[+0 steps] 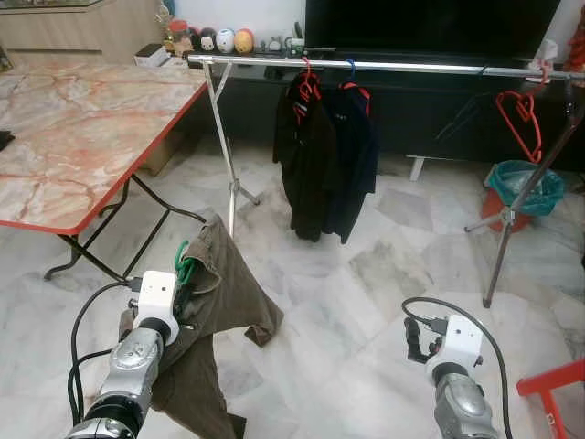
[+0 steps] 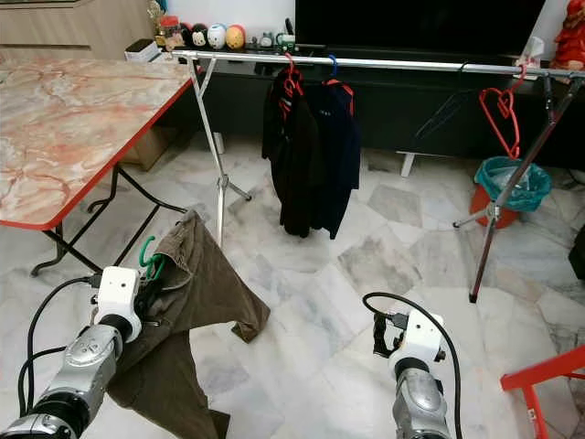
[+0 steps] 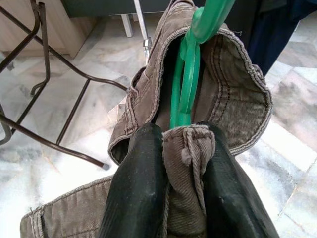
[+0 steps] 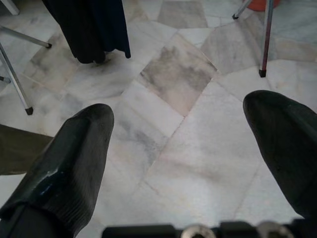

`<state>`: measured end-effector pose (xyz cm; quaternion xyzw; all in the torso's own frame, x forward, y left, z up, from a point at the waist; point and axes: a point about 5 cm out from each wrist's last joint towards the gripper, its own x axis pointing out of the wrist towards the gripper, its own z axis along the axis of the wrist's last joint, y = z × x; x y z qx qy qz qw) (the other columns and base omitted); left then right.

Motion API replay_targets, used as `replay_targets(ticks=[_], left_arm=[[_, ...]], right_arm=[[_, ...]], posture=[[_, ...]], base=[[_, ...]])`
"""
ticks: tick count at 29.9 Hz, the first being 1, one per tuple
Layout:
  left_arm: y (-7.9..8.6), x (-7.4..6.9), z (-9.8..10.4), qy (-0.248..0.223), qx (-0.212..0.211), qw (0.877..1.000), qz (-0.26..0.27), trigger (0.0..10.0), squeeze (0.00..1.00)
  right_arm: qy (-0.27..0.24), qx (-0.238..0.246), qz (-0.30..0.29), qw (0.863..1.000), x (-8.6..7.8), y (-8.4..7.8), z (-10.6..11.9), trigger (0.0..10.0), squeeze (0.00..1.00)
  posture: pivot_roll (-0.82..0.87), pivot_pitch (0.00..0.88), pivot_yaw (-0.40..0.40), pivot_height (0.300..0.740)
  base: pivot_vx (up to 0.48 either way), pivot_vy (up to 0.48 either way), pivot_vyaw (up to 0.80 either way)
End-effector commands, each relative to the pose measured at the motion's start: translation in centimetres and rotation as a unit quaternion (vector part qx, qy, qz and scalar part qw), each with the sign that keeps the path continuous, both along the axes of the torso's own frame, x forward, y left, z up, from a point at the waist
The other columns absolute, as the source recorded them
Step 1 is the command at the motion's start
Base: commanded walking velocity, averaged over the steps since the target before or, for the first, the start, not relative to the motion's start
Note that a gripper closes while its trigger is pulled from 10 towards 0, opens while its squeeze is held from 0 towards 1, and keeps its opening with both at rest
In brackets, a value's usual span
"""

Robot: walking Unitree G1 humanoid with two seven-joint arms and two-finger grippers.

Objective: Hang hanger

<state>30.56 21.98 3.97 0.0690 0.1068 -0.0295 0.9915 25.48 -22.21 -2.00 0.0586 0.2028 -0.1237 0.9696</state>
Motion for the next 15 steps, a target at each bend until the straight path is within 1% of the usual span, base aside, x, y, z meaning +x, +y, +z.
replay_targets(ticks=[1, 2, 4, 5, 8, 11, 15], left_arm=[[0.64, 0.62, 1.10, -0.025, -0.004, 1.000, 0.014, 10.0, 0.00], [0.70, 0.67, 1.16, -0.026, -0.005, 1.000, 0.016, 10.0, 0.00], [0.79, 0.76, 1.27, -0.027, -0.005, 0.999, 0.017, 10.0, 0.00], [0.82, 0.81, 1.33, -0.027, -0.006, 0.999, 0.018, 10.0, 0.00], [0.92, 0.97, 1.54, -0.030, -0.005, 0.999, 0.019, 10.0, 0.00], [1.00, 1.09, 1.70, -0.032, -0.003, 0.999, 0.019, 10.0, 0.00], [1.22, 1.26, 2.02, -0.037, -0.001, 0.999, 0.022, 10.0, 0.00]], right_arm=[[0.003, 0.017, -0.009, 1.000, 0.06, 0.18, -0.10, 10.0, 0.00], [-0.004, 0.030, -0.021, 0.999, 0.06, 0.01, -0.04, 10.0, 0.00], [-0.012, 0.036, -0.022, 0.999, 0.07, -0.12, 0.08, 10.0, 0.00], [-0.016, 0.035, -0.018, 0.999, 0.08, -0.14, 0.13, 10.0, 0.00], [-0.020, 0.034, -0.015, 0.999, 0.08, -0.13, 0.18, 10.0, 0.00], [-0.014, 0.054, -0.029, 0.998, 0.03, -0.14, 0.00, 10.0, 0.00], [-0.016, 0.055, -0.019, 0.998, 0.25, 0.14, 0.11, 10.0, 0.00]], posture=[[0.07, 0.000, -0.004, 0.740], [0.07, 0.000, -0.005, 0.740], [0.07, 0.000, -0.005, 0.740], [0.07, 0.000, -0.006, 0.740], [0.07, 0.000, -0.008, 0.740], [0.07, 0.000, -0.010, 0.740], [0.08, 0.000, -0.011, 0.740]], base=[[0.304, 0.000, 0.00], [0.322, 0.000, 0.00], [0.334, 0.000, 0.00], [0.334, 0.000, 0.42], [0.342, 0.000, 0.79], [0.345, 0.000, 0.00], [0.349, 0.000, 0.00]])
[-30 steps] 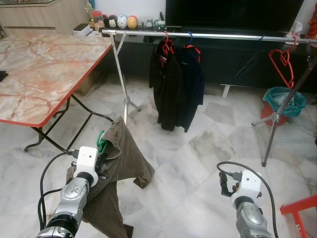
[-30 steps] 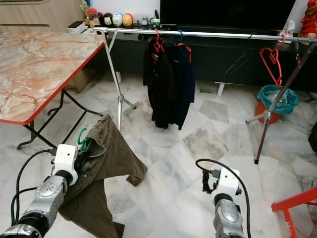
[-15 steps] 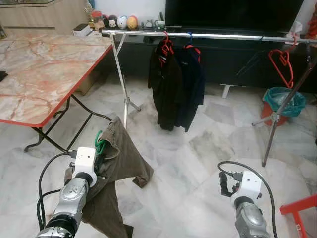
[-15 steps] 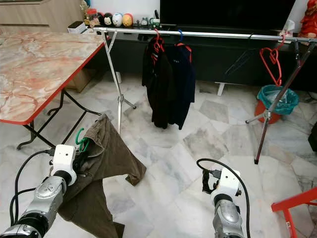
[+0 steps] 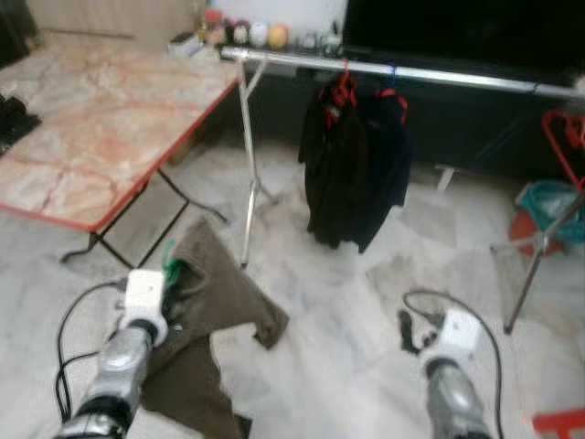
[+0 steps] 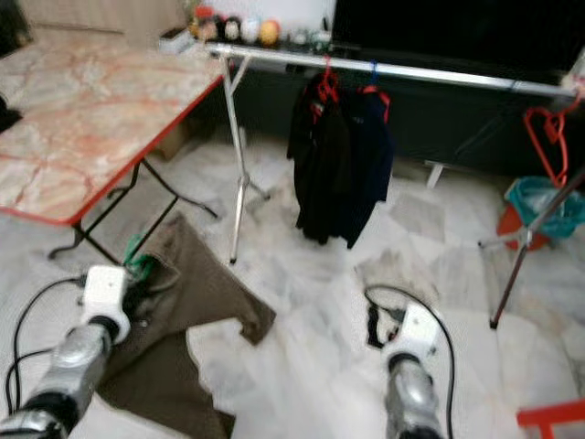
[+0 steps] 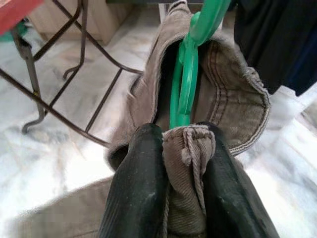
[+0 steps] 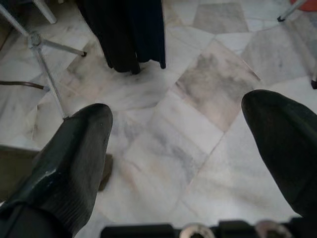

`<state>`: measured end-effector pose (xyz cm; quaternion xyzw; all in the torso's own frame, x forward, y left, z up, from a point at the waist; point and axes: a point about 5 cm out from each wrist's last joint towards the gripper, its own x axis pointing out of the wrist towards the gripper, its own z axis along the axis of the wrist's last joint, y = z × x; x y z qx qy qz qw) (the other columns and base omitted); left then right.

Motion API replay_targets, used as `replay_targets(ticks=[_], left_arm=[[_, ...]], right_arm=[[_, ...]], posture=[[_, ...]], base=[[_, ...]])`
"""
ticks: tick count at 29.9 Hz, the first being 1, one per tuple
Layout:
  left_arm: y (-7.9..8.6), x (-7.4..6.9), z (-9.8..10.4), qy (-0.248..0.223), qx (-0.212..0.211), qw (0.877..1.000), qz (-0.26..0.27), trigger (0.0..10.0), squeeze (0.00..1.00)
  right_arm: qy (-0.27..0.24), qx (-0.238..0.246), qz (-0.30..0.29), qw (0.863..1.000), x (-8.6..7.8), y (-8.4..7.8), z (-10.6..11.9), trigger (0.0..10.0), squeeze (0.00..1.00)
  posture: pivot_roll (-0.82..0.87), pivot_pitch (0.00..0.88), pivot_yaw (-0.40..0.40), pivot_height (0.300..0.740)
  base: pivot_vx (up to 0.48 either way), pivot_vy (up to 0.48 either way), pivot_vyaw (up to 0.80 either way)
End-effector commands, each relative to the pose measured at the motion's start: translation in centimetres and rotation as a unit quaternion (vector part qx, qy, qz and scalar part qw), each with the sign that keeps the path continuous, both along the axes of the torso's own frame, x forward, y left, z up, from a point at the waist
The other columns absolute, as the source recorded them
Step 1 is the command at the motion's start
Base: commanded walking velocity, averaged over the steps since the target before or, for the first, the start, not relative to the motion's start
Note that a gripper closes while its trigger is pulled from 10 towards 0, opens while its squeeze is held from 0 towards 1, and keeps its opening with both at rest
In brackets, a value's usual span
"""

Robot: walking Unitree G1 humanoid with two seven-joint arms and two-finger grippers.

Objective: Hang hanger

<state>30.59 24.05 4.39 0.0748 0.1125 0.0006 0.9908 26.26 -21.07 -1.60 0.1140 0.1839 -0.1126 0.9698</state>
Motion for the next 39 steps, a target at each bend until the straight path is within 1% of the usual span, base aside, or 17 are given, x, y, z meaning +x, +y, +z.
replay_targets(ticks=[1, 11, 17, 33, 39], left_arm=[[-0.80, 1.30, 1.71, -0.043, -0.009, 0.999, -0.008, 10.0, 0.00], [-0.83, 1.85, 2.51, -0.056, -0.008, 0.998, -0.013, 10.0, 0.00], [-1.27, 1.69, 2.11, -0.049, -0.008, 0.998, -0.024, 10.0, 0.00], [-1.53, 1.67, 2.01, -0.047, -0.011, 0.998, -0.031, 10.0, 0.00], [-1.43, 1.66, 2.01, -0.047, -0.010, 0.998, -0.028, 10.0, 0.00]], right_arm=[[0.009, 0.003, -0.017, 1.000, -0.50, -0.97, -0.26, 10.0, 0.00], [0.010, 0.004, -0.016, 1.000, -0.55, -0.89, -0.33, 10.0, 0.00], [0.010, 0.009, -0.015, 1.000, -0.47, -0.75, -0.32, 10.0, 0.00], [0.011, 0.007, -0.023, 1.000, -0.55, -1.01, -0.32, 10.0, 0.00], [0.011, 0.018, -0.026, 0.999, -0.54, -0.92, -0.38, 10.0, 0.00]], posture=[[0.08, 0.000, -0.009, 0.740], [0.07, 0.000, 0.000, 0.740], [0.07, 0.000, 0.003, 0.740], [0.08, 0.000, -0.001, 0.740], [0.08, 0.000, -0.001, 0.740]], base=[[0.349, 0.000, 0.00], [0.354, 0.000, 0.00], [0.364, 0.000, 0.00], [0.368, 0.000, 0.00], [0.369, 0.000, 0.00]])
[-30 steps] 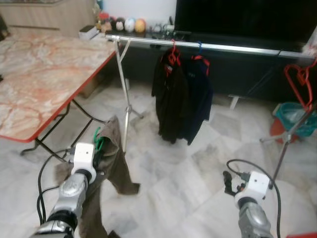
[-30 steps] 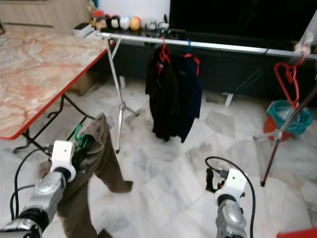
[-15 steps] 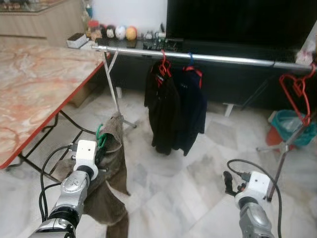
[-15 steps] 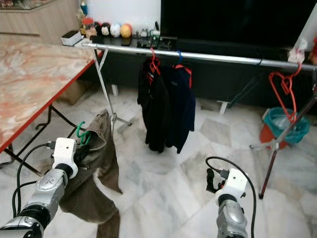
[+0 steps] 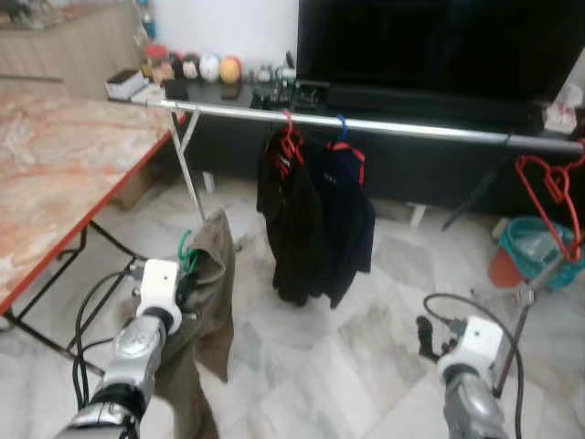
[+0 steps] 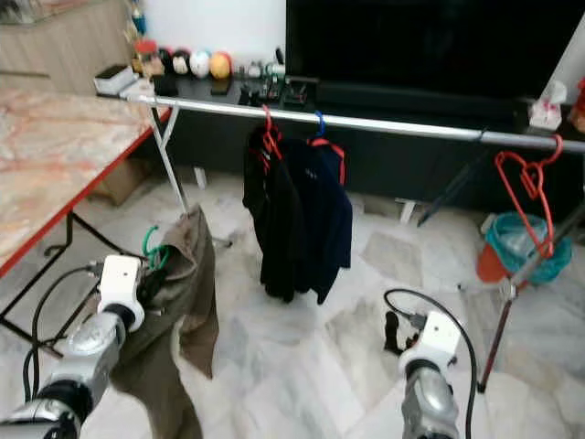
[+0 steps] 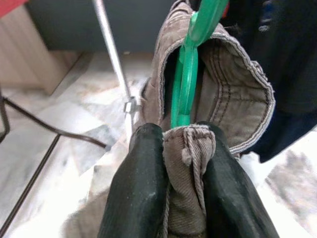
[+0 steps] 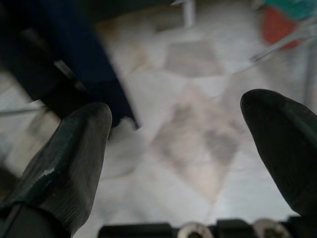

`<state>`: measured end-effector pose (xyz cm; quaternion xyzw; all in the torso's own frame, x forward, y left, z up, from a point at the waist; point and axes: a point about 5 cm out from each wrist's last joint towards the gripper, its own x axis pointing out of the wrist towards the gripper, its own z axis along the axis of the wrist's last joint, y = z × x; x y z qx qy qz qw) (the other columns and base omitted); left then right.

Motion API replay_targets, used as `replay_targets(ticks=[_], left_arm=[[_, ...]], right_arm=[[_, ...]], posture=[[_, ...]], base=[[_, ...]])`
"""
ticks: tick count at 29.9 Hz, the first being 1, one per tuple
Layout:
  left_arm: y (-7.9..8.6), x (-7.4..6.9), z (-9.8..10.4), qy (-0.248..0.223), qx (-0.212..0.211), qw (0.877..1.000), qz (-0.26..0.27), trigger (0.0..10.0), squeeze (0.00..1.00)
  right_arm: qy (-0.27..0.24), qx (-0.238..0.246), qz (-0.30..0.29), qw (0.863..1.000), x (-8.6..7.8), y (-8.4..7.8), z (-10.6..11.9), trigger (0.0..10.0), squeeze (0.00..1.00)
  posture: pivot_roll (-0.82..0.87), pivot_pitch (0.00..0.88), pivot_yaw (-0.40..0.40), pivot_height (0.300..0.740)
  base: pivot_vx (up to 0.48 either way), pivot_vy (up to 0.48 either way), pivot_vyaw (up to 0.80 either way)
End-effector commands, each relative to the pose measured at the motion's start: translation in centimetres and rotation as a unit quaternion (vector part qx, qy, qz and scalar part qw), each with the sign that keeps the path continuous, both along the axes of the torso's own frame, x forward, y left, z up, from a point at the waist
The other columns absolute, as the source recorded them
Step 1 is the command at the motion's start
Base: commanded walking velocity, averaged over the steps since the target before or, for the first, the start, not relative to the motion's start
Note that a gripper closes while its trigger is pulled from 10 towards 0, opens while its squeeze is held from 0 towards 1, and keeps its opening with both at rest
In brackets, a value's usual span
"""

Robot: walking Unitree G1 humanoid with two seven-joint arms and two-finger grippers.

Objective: Hang hanger

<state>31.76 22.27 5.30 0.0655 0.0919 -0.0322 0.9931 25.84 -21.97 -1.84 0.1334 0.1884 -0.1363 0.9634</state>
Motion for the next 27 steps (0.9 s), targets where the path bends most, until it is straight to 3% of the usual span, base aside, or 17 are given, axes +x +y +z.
replay_targets(ticks=[1, 27], left_arm=[[0.36, 0.50, 1.12, -0.029, 0.002, 1.000, 0.006, 10.0, 0.00], [0.49, 0.60, 1.35, -0.031, 0.006, 0.999, 0.005, 10.0, 0.00]], right_arm=[[0.006, 0.002, 0.001, 1.000, -0.11, -0.02, -0.14, 10.0, 0.00], [0.006, 0.002, 0.011, 1.000, -0.06, 0.39, -0.20, 10.0, 0.00]], posture=[[0.08, 0.000, -0.001, 0.740], [0.08, 0.000, 0.004, 0.740]], base=[[0.368, 0.000, 0.00], [0.371, 0.000, 0.00]])
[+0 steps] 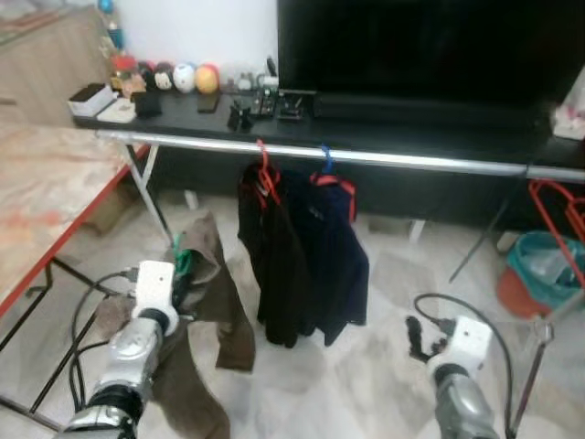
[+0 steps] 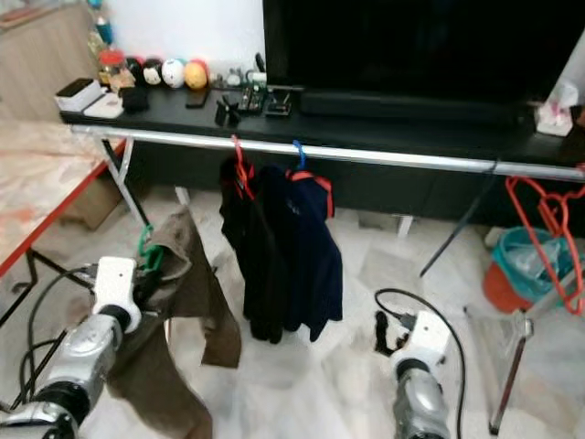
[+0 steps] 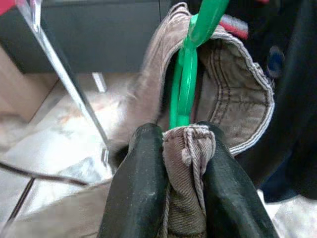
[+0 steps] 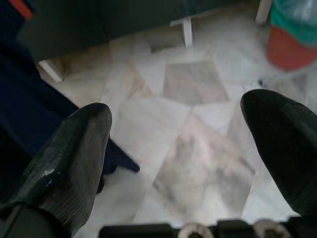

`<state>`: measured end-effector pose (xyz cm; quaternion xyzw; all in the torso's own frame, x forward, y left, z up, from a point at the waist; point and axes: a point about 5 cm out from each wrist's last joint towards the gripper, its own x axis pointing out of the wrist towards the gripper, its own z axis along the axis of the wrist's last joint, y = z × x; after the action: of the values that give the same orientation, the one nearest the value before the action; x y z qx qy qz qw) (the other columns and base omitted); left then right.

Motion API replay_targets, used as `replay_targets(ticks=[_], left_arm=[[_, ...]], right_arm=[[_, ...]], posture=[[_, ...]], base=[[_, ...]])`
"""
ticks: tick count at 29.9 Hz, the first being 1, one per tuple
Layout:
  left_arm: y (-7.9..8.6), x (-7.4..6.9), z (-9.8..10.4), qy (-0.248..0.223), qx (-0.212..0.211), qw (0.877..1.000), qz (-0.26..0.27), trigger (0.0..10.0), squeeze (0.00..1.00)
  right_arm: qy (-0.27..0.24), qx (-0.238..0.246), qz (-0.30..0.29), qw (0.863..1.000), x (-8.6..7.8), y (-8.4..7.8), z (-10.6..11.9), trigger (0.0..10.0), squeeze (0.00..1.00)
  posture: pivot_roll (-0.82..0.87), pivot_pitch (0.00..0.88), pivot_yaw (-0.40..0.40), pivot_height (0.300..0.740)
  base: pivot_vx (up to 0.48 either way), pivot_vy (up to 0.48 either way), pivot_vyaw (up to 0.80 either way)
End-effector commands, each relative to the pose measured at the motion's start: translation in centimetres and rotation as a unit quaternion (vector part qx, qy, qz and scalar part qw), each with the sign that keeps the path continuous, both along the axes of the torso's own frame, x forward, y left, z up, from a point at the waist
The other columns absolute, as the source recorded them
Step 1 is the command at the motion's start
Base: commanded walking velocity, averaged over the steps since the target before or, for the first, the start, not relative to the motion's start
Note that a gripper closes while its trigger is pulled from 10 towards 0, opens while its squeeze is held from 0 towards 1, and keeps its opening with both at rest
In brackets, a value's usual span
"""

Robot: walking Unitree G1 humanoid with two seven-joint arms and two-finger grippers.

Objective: Hang hanger

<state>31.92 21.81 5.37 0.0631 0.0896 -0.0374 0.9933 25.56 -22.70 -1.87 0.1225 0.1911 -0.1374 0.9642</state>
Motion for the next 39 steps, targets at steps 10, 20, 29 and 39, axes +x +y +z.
replay_targets(ticks=[10, 20, 29, 39], left_arm=[[0.3, 0.4, 1.1, -0.026, 0.012, 1.000, -0.010, 10.0, 0.00], [0.9, 0.1, 0.7, -0.021, 0.023, 0.999, 0.028, 10.0, 0.00], [1.5, -0.2, 0.6, -0.019, 0.026, 0.999, 0.036, 10.0, 0.00], [2.7, 0.3, 1.7, -0.041, 0.032, 0.995, 0.087, 10.0, 0.00]], right_arm=[[0.002, 0.016, 0.014, 1.000, 0.3, 1.4, -0.2, 10.0, 0.00], [0.002, 0.009, -0.010, 1.000, -0.1, -0.3, -0.1, 10.0, 0.00], [-0.002, 0.003, -0.021, 1.000, -0.1, -1.1, 0.2, 10.0, 0.00], [-0.005, 0.004, -0.028, 1.000, 0.1, -1.5, 0.4, 10.0, 0.00]], posture=[[0.09, 0.000, -0.003, 0.740], [0.09, 0.000, -0.019, 0.740], [0.08, 0.000, -0.027, 0.740], [0.08, 0.000, -0.029, 0.740]], base=[[0.192, 0.000, 0.00], [0.000, 0.000, 0.00], [0.000, 0.000, 0.00], [0.000, 0.000, 0.00]])
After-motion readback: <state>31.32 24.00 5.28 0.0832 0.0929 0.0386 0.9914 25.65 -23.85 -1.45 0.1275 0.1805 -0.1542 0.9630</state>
